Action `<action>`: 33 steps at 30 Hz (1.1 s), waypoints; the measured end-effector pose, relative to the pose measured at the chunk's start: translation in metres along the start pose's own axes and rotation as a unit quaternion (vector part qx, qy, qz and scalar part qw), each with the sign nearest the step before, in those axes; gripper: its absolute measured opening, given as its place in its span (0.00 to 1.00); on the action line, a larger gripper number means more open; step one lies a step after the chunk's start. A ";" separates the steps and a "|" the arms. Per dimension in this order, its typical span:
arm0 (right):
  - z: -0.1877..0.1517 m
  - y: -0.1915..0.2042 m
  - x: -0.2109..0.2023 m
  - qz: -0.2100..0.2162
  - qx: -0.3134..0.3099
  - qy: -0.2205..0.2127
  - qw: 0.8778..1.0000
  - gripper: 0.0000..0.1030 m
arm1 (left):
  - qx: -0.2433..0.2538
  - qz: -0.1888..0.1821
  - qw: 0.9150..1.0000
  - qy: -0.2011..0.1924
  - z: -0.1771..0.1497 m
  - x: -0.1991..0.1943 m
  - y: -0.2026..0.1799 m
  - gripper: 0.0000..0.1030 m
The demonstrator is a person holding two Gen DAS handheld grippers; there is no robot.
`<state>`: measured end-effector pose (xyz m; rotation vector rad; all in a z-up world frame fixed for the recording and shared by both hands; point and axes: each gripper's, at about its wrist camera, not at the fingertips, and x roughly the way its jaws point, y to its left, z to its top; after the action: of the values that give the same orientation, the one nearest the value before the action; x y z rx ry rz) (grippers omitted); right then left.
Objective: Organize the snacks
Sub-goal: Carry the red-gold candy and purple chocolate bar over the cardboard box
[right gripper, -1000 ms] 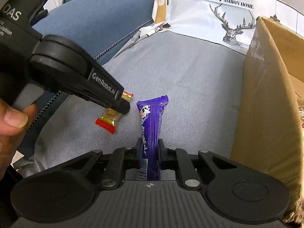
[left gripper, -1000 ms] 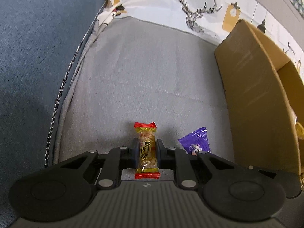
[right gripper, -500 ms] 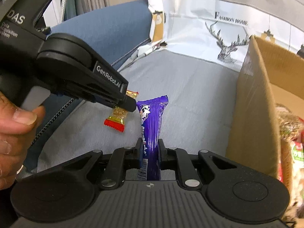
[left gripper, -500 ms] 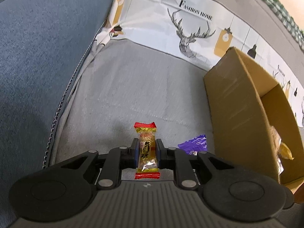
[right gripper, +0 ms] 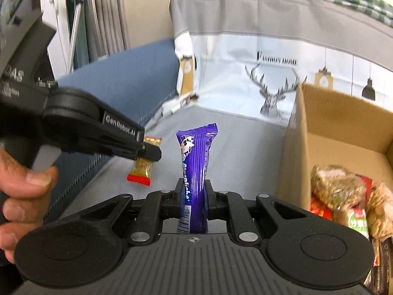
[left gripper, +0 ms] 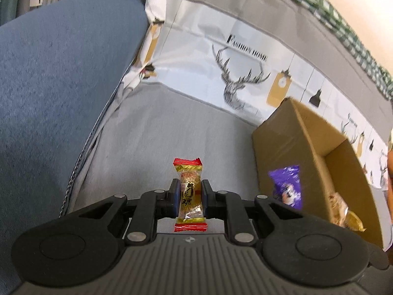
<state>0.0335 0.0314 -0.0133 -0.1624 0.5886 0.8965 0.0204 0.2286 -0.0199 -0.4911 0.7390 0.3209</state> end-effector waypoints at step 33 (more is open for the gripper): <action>0.024 -0.071 -0.043 -0.049 0.070 -0.088 0.993 0.14 | 0.052 -0.104 0.989 -0.088 0.000 -0.012 -0.068 0.18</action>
<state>0.0777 -0.0333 0.0228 0.0140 0.4734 0.7631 0.0419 0.1704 0.0097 -0.4309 0.5244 0.1285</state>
